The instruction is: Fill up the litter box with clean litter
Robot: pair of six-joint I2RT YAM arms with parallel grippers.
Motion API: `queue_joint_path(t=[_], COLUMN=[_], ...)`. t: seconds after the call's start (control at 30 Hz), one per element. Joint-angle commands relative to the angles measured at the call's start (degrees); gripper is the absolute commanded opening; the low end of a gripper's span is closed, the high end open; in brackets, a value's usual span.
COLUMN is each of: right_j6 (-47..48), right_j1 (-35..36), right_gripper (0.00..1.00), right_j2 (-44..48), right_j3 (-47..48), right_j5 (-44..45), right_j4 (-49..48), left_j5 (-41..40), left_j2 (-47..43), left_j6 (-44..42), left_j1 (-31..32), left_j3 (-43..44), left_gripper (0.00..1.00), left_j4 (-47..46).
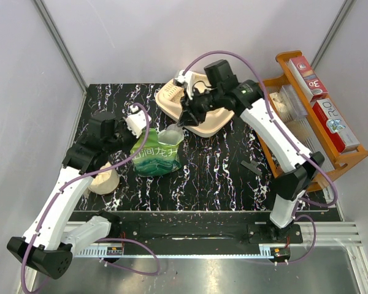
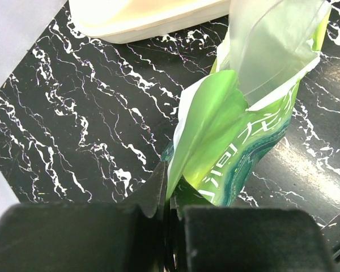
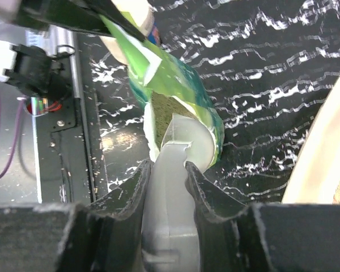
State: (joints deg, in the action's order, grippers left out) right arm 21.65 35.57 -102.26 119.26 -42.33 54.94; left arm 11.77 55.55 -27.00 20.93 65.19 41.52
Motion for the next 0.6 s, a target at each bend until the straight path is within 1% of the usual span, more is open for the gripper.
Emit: queue_joint_path(t=[0.0, 0.03, 0.07, 0.1, 0.13, 0.17, 0.2, 0.23, 0.27, 0.37, 0.47, 0.57], right_j6=[-6.32, -10.1, -18.23, -20.66, -23.03, -27.06, -28.23, -29.2, -30.25, -31.92, -32.55, -32.28], right_j1=[3.27, 3.36, 3.71, 3.71, 3.98, 4.15, 4.42, 4.42, 4.59, 4.86, 4.94, 4.86], right_gripper=[0.0, 0.0, 0.0, 0.0, 0.0, 0.0, 0.0, 0.0, 0.0, 0.0, 0.0, 0.0], right_j2=[-3.64, -4.09, -4.7, -5.66, -8.54, -9.88, -11.11, -12.86, -13.14, -14.46, -15.43, -17.09], right_j3=[3.86, 4.22, 4.66, 7.71, 10.0, 12.03, 15.44, 16.6, 17.14, 19.6, 21.45, 21.36], right_j5=[13.91, 15.76, 19.96, 21.05, 22.54, 26.55, 27.9, 29.22, 32.36, 37.82, 39.42, 37.33], right_j4=[-0.26, -0.79, -1.14, 1.29, 3.23, 4.99, 7.61, 8.16, 8.08, 8.17, 7.55, 7.81], left_j5=[1.77, 1.85, 1.68, 1.16, 1.24, 1.15, 0.71, 0.45, -0.08, -0.26, 0.01, 0.88], left_j2=[-2.73, -2.64, -2.47, -2.38, -2.38, -2.11, -1.76, -1.33, -0.62, 1.05, 2.89, 4.04], left_j6=[4.41, 5.11, 5.9, 5.82, 5.74, 5.82, 5.91, 6.0, 5.91, 4.77, 4.33, 2.76], left_j1=[-0.01, 0.34, 0.78, 1.39, 2.27, 2.62, 2.89, 3.5, 3.85, 5.08, 5.35, 5.61], left_j3=[3.62, 4.07, 4.42, 5.03, 5.38, 5.74, 6.78, 7.4, 7.93, 9.86, 12.24, 12.77], left_gripper=[0.0, 0.0, 0.0, 0.0, 0.0, 0.0, 0.0, 0.0, 0.0, 0.0, 0.0, 0.0], left_j4=[-10.93, -10.93, -10.93, -11.02, -11.11, -11.19, -11.28, -11.46, -11.72, -12.34, -12.25, -11.9])
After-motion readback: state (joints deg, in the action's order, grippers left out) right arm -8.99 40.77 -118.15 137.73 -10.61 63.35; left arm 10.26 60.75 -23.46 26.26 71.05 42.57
